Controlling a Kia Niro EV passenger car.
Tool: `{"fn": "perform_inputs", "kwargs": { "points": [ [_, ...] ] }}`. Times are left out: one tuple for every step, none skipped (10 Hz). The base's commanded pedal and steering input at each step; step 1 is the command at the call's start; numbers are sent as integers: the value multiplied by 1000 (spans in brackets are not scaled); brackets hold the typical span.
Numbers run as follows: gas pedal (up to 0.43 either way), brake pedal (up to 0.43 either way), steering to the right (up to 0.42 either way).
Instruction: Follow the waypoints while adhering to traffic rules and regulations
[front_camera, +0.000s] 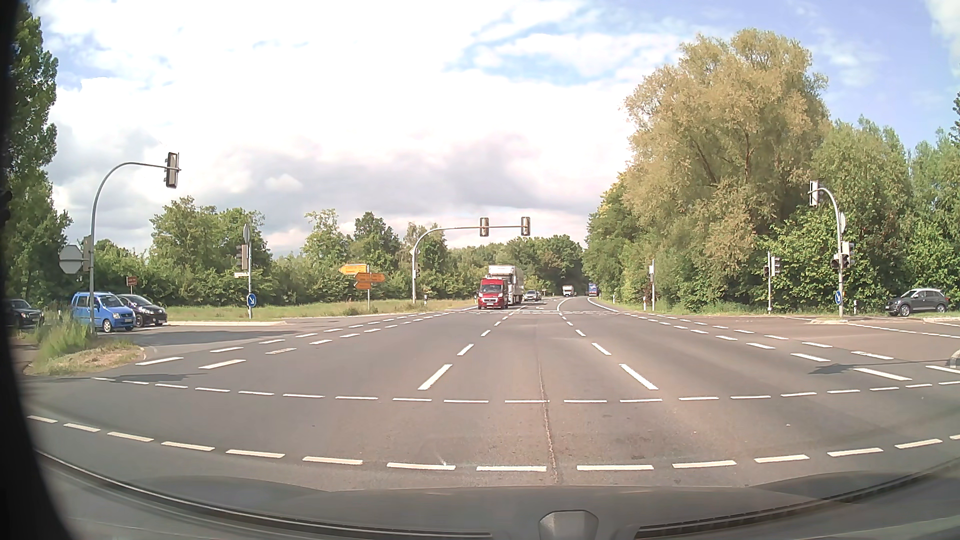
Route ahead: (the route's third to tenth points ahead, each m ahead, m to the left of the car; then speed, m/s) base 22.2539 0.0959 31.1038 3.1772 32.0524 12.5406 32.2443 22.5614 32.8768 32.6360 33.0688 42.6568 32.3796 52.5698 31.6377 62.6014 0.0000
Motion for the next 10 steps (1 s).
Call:
{"fn": "perform_inputs", "kwargs": {
  "points": [
    [0,250,8],
    [0,256,9],
    [0,256,9],
    [0,256,8],
    [0,256,9],
    [0,256,8],
    [0,256,9],
    [0,256,8],
    [0,256,8],
    [0,256,8]
  ]
}}
